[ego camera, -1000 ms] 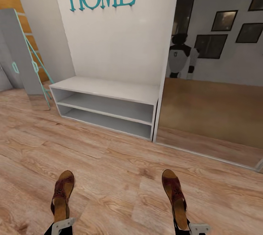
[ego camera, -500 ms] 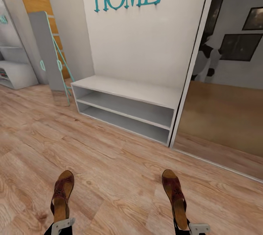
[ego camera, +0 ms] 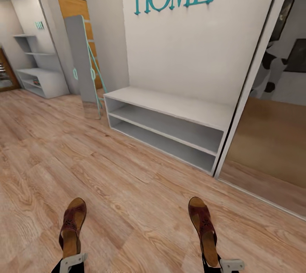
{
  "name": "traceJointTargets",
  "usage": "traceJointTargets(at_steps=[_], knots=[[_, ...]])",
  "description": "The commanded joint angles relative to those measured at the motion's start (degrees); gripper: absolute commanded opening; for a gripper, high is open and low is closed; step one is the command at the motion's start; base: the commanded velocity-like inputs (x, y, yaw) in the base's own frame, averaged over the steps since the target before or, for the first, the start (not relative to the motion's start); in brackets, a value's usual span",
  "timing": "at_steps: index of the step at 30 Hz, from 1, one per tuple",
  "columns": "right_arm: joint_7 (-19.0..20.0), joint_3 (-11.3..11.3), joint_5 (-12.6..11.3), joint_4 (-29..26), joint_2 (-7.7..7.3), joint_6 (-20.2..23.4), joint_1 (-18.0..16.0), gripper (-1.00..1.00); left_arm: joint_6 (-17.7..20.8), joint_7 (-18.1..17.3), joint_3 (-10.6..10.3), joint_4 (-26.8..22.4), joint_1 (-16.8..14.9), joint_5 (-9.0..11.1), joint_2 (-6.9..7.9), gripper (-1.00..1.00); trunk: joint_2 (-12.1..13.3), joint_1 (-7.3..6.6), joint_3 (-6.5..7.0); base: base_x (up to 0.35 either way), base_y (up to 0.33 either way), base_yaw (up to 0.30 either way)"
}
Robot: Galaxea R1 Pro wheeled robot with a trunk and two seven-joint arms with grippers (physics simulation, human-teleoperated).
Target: Pick up the two gym shoes and the two sandals from the corridor floor and place them onto the hallstand (shoe rack) in the corridor, making sure they are on the rack and not on the floor. Arrange them so the two gym shoes are next to each other and the two sandals are next to each other.
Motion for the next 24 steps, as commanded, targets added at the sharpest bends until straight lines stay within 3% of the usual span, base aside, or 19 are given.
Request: traceJointTargets(at_steps=[1,18,24], knots=[[0.05,-0.14,0.11,0.0,0.02,-0.14,-0.01,-1.0,-0.15,0.03,0.07,0.04,-0.05,-0.21,-0.01,-1.0,-0.02,-0.01,-0.05,0.0,0.0,0.275],[0.06,-0.14,0.12,0.0,0.02,-0.14,-0.01,-1.0,-0.15,0.03,0.06,0.03,-0.05,-0.21,-0.02,-1.0,-0.02,-0.01,-0.05,0.004,0.0,0.275],[0.05,-0.14,0.11,0.0,0.02,-0.14,-0.01,-1.0,-0.15,0.03,0.08,0.03,-0.05,-0.21,-0.04,-1.0,-0.02,-0.01,-0.05,0.224,0.0,0.275]])
